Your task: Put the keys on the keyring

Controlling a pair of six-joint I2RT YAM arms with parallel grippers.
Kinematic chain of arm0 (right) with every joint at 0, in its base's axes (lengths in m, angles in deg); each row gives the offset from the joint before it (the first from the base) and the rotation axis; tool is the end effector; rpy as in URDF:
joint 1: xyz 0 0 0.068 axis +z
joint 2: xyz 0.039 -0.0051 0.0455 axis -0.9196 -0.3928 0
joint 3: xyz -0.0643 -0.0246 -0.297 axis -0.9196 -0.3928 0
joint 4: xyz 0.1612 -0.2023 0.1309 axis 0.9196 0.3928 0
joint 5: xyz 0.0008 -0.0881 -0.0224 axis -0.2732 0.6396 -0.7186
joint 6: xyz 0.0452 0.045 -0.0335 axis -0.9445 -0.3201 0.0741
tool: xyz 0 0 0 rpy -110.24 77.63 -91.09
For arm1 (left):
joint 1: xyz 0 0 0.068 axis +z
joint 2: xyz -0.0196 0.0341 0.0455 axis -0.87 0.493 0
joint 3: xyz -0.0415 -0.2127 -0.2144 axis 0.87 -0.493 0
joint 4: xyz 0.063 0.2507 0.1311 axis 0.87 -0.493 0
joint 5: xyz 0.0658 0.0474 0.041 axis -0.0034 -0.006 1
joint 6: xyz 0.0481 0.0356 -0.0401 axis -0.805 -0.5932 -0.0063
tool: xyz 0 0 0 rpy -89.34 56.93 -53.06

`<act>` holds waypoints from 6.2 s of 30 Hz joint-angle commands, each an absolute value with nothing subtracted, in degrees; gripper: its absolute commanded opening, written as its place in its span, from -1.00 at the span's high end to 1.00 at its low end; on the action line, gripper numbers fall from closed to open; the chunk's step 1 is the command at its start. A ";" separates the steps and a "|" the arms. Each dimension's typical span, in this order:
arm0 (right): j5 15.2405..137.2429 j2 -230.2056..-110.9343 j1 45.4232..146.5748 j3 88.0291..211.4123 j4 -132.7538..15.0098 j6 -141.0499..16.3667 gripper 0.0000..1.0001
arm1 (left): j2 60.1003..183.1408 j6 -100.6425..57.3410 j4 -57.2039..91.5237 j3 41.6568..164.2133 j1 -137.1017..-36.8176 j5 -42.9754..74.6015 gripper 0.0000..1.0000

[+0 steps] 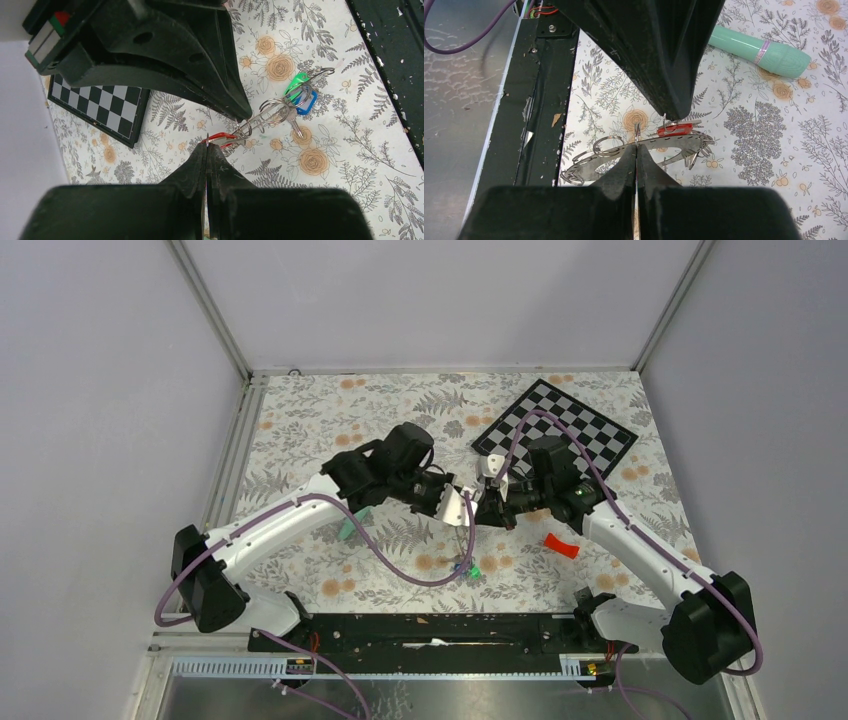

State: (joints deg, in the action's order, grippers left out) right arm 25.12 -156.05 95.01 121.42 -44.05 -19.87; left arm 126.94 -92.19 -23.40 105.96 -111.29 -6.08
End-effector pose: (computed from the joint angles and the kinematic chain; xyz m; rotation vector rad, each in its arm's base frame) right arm 0.2120 0.1712 0.2923 -1.4984 1.3327 1.0143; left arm 0.1929 -0.2841 0.3527 1.9934 1.0859 -0.5381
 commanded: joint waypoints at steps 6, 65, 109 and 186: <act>22.01 -156.25 95.50 122.08 -47.12 -20.99 1.00 | 127.20 -94.07 -21.59 105.48 -112.41 -6.79 1.00; 26.04 -157.87 95.37 123.11 -47.42 -23.96 1.00 | 125.29 -104.50 -29.06 104.02 -113.24 -8.90 1.00; 26.55 -157.17 92.53 121.47 -51.40 -27.37 1.00 | 123.21 -106.59 -28.98 100.38 -112.61 -7.31 1.00; 37.48 -149.58 98.90 117.90 -41.87 1.29 1.00 | 126.72 -90.46 -7.44 96.14 -109.70 -4.87 1.00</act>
State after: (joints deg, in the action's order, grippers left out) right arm 41.78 -149.19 98.38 117.24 -38.34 3.24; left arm 128.01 -88.08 -10.07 97.92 -109.19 -7.08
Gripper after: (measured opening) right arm 0.018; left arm 0.010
